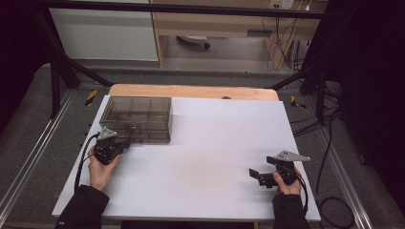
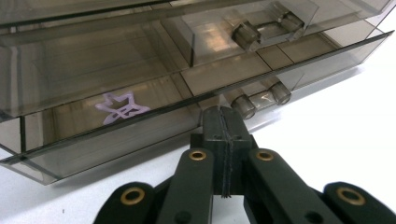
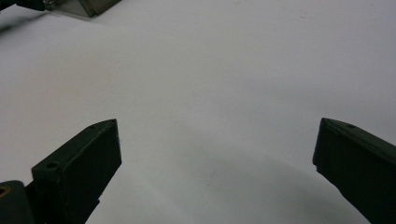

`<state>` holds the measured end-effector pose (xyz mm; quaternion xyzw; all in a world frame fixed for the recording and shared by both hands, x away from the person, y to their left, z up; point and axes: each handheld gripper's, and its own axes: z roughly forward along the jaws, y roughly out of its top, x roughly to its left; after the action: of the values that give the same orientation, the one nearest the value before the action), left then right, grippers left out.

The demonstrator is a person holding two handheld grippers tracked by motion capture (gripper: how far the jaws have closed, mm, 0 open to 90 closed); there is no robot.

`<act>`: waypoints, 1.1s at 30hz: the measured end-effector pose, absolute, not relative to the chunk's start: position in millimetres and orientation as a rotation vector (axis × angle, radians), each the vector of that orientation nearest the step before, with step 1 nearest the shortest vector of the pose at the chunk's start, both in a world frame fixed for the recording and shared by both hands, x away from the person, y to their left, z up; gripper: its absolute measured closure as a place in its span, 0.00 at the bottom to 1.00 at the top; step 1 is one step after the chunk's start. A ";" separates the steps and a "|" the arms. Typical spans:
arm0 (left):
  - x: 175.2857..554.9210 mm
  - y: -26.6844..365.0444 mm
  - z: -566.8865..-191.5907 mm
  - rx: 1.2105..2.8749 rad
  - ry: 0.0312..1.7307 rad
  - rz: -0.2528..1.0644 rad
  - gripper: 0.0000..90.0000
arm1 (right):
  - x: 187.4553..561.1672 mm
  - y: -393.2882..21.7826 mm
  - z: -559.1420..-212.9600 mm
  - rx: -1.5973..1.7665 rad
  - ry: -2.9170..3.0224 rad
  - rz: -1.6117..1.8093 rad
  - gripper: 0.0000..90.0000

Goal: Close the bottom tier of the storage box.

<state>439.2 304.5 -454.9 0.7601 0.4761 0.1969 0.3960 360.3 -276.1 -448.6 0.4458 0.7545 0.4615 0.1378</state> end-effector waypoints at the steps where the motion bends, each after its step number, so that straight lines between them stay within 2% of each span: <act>1: 439.7 304.5 -455.0 1.924 1.207 0.498 1.00 | 360.3 -276.1 -448.7 1.289 2.183 1.334 0.02; 33: 447.1 306.5 -455.3 1.902 1.232 0.502 1.00 | 360.3 -276.1 -448.6 1.288 2.183 1.334 0.02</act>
<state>447.1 306.5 -455.3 0.7514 0.4866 0.1984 0.3991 360.3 -276.1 -448.6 0.4453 0.7549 0.4611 0.1383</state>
